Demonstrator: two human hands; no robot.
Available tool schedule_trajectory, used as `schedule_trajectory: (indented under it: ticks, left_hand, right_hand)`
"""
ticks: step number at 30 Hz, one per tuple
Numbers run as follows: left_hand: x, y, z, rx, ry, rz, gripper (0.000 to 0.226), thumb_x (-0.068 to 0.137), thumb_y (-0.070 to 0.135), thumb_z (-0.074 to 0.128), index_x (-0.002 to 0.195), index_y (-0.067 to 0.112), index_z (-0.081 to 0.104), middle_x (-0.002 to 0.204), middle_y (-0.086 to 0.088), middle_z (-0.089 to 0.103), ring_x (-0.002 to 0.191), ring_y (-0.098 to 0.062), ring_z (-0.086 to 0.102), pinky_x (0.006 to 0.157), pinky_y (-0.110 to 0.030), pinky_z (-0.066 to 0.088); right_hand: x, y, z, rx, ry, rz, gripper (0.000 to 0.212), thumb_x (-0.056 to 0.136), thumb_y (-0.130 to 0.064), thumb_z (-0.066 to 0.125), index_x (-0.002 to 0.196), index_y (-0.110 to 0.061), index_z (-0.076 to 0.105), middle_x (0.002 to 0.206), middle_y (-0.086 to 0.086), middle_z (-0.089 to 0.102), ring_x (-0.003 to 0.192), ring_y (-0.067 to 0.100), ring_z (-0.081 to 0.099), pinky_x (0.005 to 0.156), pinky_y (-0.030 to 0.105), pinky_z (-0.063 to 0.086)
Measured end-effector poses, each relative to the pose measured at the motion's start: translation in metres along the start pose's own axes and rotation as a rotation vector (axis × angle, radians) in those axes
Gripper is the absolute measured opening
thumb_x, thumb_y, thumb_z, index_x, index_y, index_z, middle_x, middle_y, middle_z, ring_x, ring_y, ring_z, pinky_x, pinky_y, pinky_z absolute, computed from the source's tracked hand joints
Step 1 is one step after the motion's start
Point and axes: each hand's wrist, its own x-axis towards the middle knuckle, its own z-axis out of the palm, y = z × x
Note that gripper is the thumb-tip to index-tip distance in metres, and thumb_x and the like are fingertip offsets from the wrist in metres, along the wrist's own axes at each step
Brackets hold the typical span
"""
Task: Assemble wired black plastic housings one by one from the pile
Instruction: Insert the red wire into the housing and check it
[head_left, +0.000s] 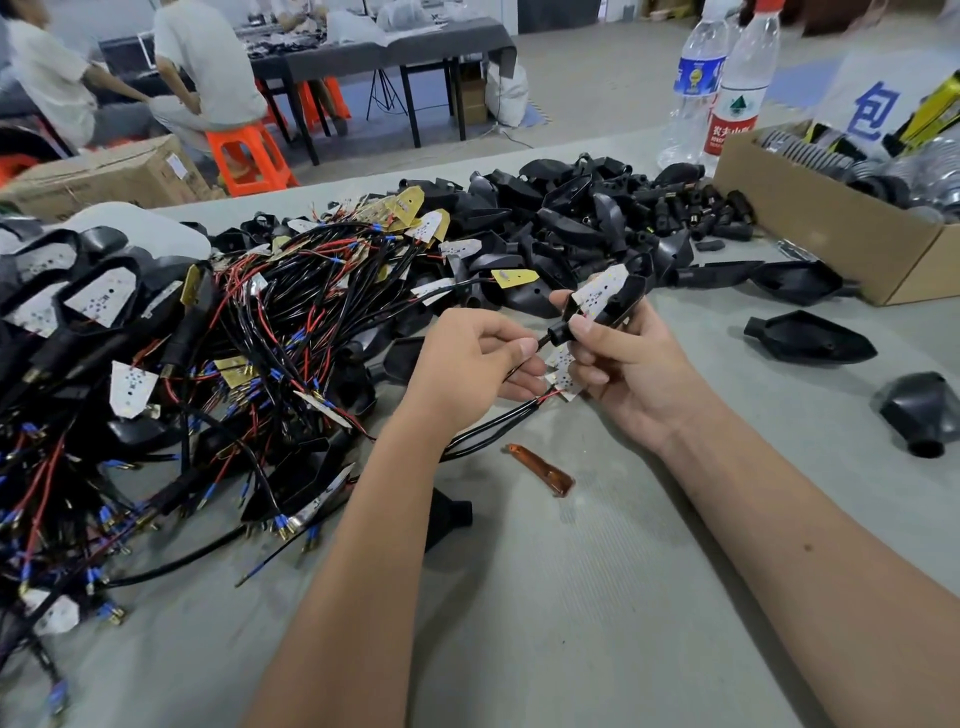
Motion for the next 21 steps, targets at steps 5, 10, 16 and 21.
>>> schedule_trajectory:
  ticks: [5, 10, 16, 21]
  left_hand:
    - [-0.001, 0.001, 0.001, -0.028, -0.034, -0.022, 0.014, 0.103, -0.003, 0.054, 0.097, 0.002, 0.067, 0.069, -0.006, 0.070, 0.053, -0.012, 0.066, 0.054, -0.021, 0.054]
    - [0.000, 0.003, 0.003, -0.034, -0.060, 0.029, 0.019, 0.104, -0.003, 0.052, 0.095, 0.006, 0.067, 0.073, -0.007, 0.068, 0.055, -0.011, 0.064, 0.055, -0.021, 0.052]
    - [-0.001, -0.003, -0.001, 0.087, -0.113, -0.074, 0.020, 0.104, 0.002, 0.054, 0.091, 0.007, 0.068, 0.069, -0.001, 0.067, 0.053, -0.008, 0.057, 0.054, -0.023, 0.046]
    - [0.000, -0.003, -0.014, 0.199, -0.082, -0.069, 0.017, 0.102, 0.004, 0.056, 0.095, 0.001, 0.072, 0.066, 0.002, 0.070, 0.047, -0.008, 0.047, 0.047, -0.019, 0.039]
  right_hand:
    - [0.002, -0.002, -0.003, 0.001, 0.025, 0.015, 0.030, 0.096, -0.010, 0.064, 0.122, -0.012, 0.051, 0.122, 0.011, 0.072, 0.062, 0.013, 0.050, 0.046, 0.020, 0.033]
    - [0.001, 0.002, -0.001, -0.082, 0.001, -0.012, 0.018, 0.098, -0.022, 0.064, 0.109, -0.008, 0.059, 0.109, 0.008, 0.071, 0.063, 0.012, 0.049, 0.045, 0.020, 0.032]
    - [0.001, -0.001, 0.001, -0.100, 0.045, 0.003, 0.010, 0.104, -0.022, 0.057, 0.108, -0.013, 0.055, 0.108, 0.013, 0.072, 0.055, 0.014, 0.047, 0.040, 0.020, 0.029]
    - [0.002, 0.002, 0.002, -0.166, 0.120, -0.002, 0.010, 0.106, -0.019, 0.053, 0.112, -0.012, 0.054, 0.101, 0.015, 0.075, 0.052, 0.018, 0.049, 0.040, 0.021, 0.031]
